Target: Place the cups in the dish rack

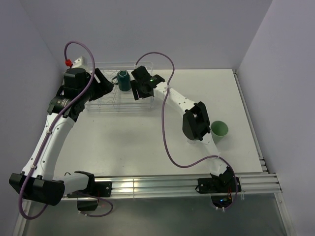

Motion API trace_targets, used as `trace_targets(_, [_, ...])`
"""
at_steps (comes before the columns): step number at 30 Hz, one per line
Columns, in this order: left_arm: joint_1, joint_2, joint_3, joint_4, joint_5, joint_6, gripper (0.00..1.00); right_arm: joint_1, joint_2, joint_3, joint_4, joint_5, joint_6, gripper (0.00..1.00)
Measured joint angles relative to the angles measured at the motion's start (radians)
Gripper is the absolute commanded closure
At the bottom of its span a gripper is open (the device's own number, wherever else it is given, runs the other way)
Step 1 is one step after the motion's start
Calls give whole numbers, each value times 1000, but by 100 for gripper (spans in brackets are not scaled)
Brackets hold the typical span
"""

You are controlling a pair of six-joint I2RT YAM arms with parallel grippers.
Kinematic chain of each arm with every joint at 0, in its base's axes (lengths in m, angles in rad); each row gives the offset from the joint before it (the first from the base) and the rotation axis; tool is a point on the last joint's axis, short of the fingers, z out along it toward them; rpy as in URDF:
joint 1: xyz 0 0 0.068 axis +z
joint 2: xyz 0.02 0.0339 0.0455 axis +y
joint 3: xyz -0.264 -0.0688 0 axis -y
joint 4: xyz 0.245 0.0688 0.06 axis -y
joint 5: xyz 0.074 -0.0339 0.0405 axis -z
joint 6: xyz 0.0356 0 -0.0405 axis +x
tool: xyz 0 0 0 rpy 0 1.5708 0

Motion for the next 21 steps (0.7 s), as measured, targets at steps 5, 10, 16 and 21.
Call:
trace_targets(5, [0, 1, -2, 0, 10, 0, 28, 0, 5, 8, -2, 13, -2, 94])
trace_targets(10, [0, 3, -6, 2, 24, 0, 28, 1, 8, 8, -3, 18, -5, 88])
trace_targets(16, [0, 16, -14, 6, 26, 0, 28, 4, 17, 12, -2, 17, -10, 70])
trace_targets(21, [0, 18, -14, 8, 27, 0, 28, 6, 23, 12, 0, 17, -19, 52])
